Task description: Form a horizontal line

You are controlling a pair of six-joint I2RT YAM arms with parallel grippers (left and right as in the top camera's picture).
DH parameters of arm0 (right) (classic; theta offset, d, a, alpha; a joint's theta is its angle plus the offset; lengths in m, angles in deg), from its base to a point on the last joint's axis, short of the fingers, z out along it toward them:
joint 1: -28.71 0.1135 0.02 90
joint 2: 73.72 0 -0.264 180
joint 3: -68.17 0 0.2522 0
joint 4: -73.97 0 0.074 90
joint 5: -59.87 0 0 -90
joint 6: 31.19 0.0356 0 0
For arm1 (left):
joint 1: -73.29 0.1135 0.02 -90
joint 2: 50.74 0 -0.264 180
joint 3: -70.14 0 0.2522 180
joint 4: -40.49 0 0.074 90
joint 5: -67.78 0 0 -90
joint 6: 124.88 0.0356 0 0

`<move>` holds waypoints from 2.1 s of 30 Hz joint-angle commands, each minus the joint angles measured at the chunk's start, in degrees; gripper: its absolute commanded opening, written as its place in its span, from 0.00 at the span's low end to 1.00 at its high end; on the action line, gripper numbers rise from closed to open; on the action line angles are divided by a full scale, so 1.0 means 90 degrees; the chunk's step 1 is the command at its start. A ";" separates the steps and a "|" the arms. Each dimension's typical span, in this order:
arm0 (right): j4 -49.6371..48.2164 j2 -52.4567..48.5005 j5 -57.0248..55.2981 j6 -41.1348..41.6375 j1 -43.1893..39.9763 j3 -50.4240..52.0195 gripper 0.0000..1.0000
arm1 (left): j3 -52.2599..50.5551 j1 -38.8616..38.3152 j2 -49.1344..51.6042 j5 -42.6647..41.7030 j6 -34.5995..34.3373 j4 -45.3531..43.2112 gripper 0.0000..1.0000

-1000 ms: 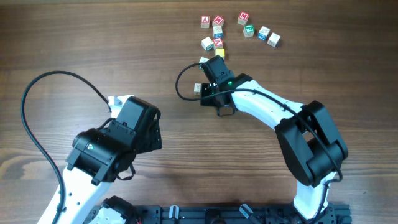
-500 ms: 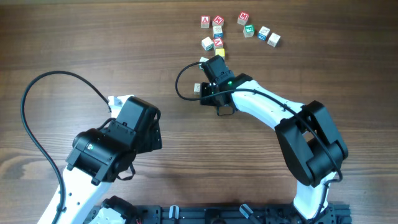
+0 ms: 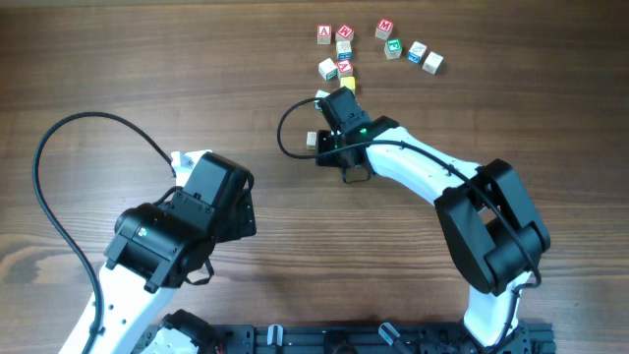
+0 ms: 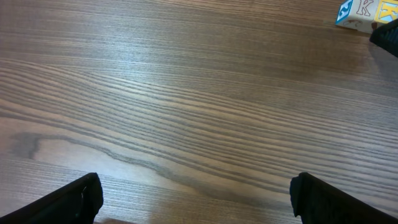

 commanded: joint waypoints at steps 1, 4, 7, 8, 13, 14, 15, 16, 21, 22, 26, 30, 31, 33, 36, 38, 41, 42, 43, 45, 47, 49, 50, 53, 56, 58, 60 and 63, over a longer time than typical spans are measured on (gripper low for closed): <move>0.0061 -0.0148 -0.0121 0.0051 -0.0007 0.0000 0.04 | 0.0000 0.0024 -0.0010 -0.0007 -0.0066 0.0002 1.00; 0.0068 -0.0143 0.0095 0.0036 -0.0007 -0.0007 0.04 | 0.0000 0.0024 -0.0010 -0.0005 -0.0066 0.0005 1.00; 0.0289 -0.0078 0.0355 -0.0170 -0.0007 -0.0114 0.04 | 0.0000 0.0024 -0.0010 -0.0005 -0.0066 0.0002 1.00; 0.0420 -0.0017 0.0355 -0.0170 -0.0007 -0.0136 0.04 | 0.0000 0.0024 -0.0010 -0.0005 -0.0066 0.0002 1.00; 0.0993 0.0177 0.0153 -0.0301 -0.0007 -0.0136 0.04 | 0.0000 0.0024 -0.0010 -0.0005 -0.0066 0.0002 1.00; 0.1018 0.0165 -0.0078 -0.0284 -0.0007 -0.0124 0.04 | 0.0000 0.0024 -0.0010 -0.0005 -0.0066 0.0005 1.00; 0.1025 0.0165 -0.0338 -0.0284 -0.0007 -0.0112 0.04 | 0.0000 0.0024 -0.0010 -0.0005 -0.0066 0.0002 1.00; 0.0993 0.0165 -0.0687 -0.0284 -0.0007 -0.0080 0.04 | 0.0000 0.0024 -0.0010 -0.0005 -0.0066 0.0002 1.00; 0.0447 0.0165 -0.0911 -0.0260 -0.0007 0.0304 0.04 | 0.0000 0.0024 -0.0010 -0.0007 -0.0066 0.0002 1.00; 0.0440 0.0165 -0.0911 -0.0260 -0.0007 0.0304 0.04 | 0.0000 0.0024 -0.0010 -0.0005 -0.0066 0.0002 1.00; 0.0381 0.0165 -0.0913 -0.0257 -0.0007 0.0304 0.04 | 0.0000 0.0024 -0.0010 -0.0007 -0.0066 0.0005 1.00; 0.0189 0.0163 -0.0911 -0.0260 -0.0007 0.0304 0.04 | 0.0000 0.0024 -0.0010 -0.0005 -0.0063 0.0002 1.00; 0.0185 0.0160 -0.0911 -0.0260 -0.0007 0.0304 0.05 | 0.0000 0.0024 -0.0010 -0.0005 -0.0066 0.0002 1.00; 0.0185 0.0160 -0.0911 -0.0262 -0.0007 0.0308 0.04 | 0.0000 0.0024 -0.0010 -0.0005 -0.0066 0.0002 1.00; 0.0194 0.0155 -0.0911 -0.0262 -0.0007 0.0308 0.05 | 0.0000 0.0024 -0.0010 -0.0005 -0.0063 0.0002 1.00; 0.0192 0.0155 -0.0911 -0.0262 -0.0007 0.0308 0.04 | 0.0000 0.0024 -0.0010 -0.0005 -0.0066 0.0002 1.00; 0.0168 0.0155 -0.0913 -0.0260 -0.0007 0.0308 0.04 | 0.0000 0.0024 -0.0010 -0.0005 -0.0066 0.0002 1.00; 0.0151 0.0155 -0.0913 -0.0257 -0.0007 0.0311 0.04 | 0.0000 0.0024 -0.0010 -0.0005 -0.0066 0.0005 1.00; 0.0119 0.0155 -0.0916 -0.0265 -0.0007 0.0311 0.04 | 0.0000 0.0024 -0.0010 -0.0005 -0.0066 0.0005 1.00; 0.0109 0.0155 -0.0916 -0.0262 -0.0007 0.0311 0.05 | 0.0000 0.0024 -0.0010 -0.0005 -0.0066 0.0005 1.00; 0.0109 0.0153 -0.0916 -0.0265 -0.0007 0.0311 0.05 | 0.0000 0.0024 -0.0010 -0.0005 -0.0066 0.0002 1.00; 0.0112 0.0153 -0.0916 -0.0265 -0.0007 0.0311 0.04 | 0.0000 0.0024 -0.0010 -0.0007 -0.0066 0.0002 1.00; 0.0117 0.0153 -0.0913 -0.0267 -0.0007 0.0311 0.04 | 0.0000 0.0024 -0.0010 -0.0005 -0.0066 0.0005 1.00; 0.0257 0.0153 -0.0850 -0.0262 -0.0007 0.0311 0.04 | 0.0000 0.0024 -0.0010 -0.0007 -0.0066 0.0005 1.00; 0.0610 0.0170 -0.0544 -0.0265 -0.0007 0.0306 0.04 | 0.0000 0.0024 -0.0010 -0.0005 -0.0066 0.0005 1.00; 0.0886 0.0265 -0.0452 -0.0260 -0.0019 0.0291 0.04 | 0.0000 0.0024 -0.0010 -0.0005 -0.0066 0.0002 1.00; 0.1219 0.0427 -0.0483 -0.0272 -0.0073 0.0168 0.04 | 0.0000 0.0024 -0.0010 -0.0007 -0.0066 0.0002 1.00; 0.1712 0.0726 -0.0882 -0.0270 -0.0240 -0.0202 0.04 | 0.0000 0.0024 -0.0010 -0.0005 -0.0066 0.0002 1.00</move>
